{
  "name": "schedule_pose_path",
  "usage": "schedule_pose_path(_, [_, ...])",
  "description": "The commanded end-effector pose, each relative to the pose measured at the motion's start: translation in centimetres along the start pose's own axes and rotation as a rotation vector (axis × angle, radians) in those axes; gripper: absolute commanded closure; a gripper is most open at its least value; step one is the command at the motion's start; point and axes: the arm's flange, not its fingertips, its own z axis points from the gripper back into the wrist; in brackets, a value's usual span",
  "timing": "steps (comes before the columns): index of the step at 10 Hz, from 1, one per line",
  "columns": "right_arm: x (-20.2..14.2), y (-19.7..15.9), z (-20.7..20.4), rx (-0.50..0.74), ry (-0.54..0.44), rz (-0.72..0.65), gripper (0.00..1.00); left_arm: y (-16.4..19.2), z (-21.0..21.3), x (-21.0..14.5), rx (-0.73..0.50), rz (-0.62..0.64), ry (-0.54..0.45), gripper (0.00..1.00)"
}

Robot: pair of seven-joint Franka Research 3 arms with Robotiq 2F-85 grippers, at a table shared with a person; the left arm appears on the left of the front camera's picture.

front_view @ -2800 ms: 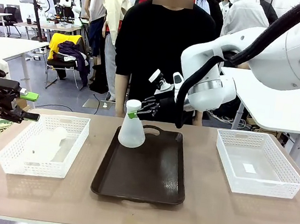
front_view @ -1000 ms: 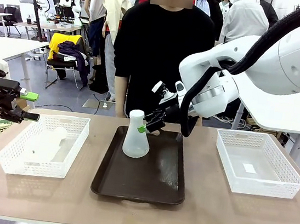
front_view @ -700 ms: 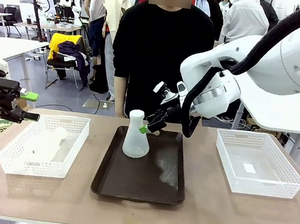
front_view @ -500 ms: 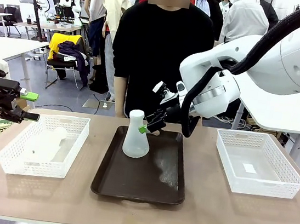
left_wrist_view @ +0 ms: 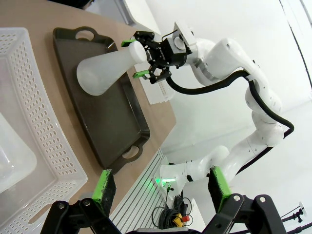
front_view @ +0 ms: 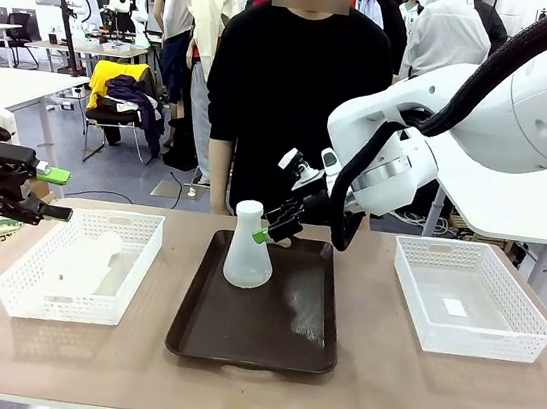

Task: Prepare the laboratory tools.
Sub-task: Pick up the Big flask that the person points to.

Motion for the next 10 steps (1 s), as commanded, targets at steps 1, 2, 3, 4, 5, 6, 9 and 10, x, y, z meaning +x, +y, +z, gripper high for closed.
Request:
schedule_pose_path(1, [0.0,0.0,0.0,0.000,0.000,0.000,0.00,0.0,0.1,0.0,-0.017,-0.008,-0.013,0.00])
schedule_pose_path(2, [-0.4,-0.2,1.5,0.028,0.018,-0.012,0.00,0.0,0.1,0.0,-0.017,-0.008,-0.013,0.00])
schedule_pose_path(3, [-1.3,-0.3,3.5,0.029,0.029,-0.043,0.00,0.0,0.1,0.0,-0.017,-0.008,-0.013,0.00])
schedule_pose_path(4, [-2.3,-0.3,5.8,0.028,0.043,-0.073,0.00,0.0,0.1,0.0,-0.017,-0.008,-0.013,0.00])
schedule_pose_path(5, [-3.2,-0.3,7.6,0.023,0.064,-0.105,0.00,0.0,0.1,0.0,-0.017,-0.008,-0.013,0.00])
schedule_pose_path(6, [-4.3,-0.3,9.4,0.011,0.074,-0.132,0.00,0.0,0.1,0.0,-0.017,-0.008,-0.013,0.00])
schedule_pose_path(9, [-7.2,1.2,15.3,-0.076,0.001,-0.208,0.00,0.0,0.1,0.0,-0.017,-0.008,-0.013,0.00])
schedule_pose_path(10, [-8.0,1.9,17.0,-0.118,-0.042,-0.223,0.00,0.0,0.1,0.0,-0.017,-0.008,-0.013,0.00])
